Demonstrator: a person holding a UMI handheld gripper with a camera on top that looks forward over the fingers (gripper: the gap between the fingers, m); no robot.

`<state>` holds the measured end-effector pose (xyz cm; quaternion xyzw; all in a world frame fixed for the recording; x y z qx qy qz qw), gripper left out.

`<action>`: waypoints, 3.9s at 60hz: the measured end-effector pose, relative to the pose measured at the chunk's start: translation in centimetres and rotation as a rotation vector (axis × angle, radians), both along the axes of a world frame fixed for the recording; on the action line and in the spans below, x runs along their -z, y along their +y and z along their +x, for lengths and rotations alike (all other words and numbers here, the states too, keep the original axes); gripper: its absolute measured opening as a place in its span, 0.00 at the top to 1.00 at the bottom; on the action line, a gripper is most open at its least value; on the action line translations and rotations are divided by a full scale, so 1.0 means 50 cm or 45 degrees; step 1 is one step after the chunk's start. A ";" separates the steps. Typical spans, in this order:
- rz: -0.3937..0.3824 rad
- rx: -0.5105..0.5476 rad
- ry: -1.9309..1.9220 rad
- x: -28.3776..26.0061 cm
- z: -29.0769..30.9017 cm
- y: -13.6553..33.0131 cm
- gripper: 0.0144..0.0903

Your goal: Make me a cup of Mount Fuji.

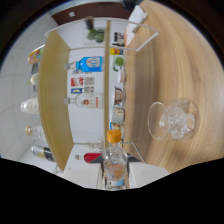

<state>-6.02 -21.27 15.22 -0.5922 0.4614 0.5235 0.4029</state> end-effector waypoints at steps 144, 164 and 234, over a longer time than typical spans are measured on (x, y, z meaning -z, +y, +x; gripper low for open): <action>0.137 -0.201 -1.901 -0.127 0.305 0.019 0.07; 0.065 -0.236 -1.930 -0.072 0.381 0.203 0.35; -0.047 -0.530 -2.953 0.066 0.368 -0.007 0.72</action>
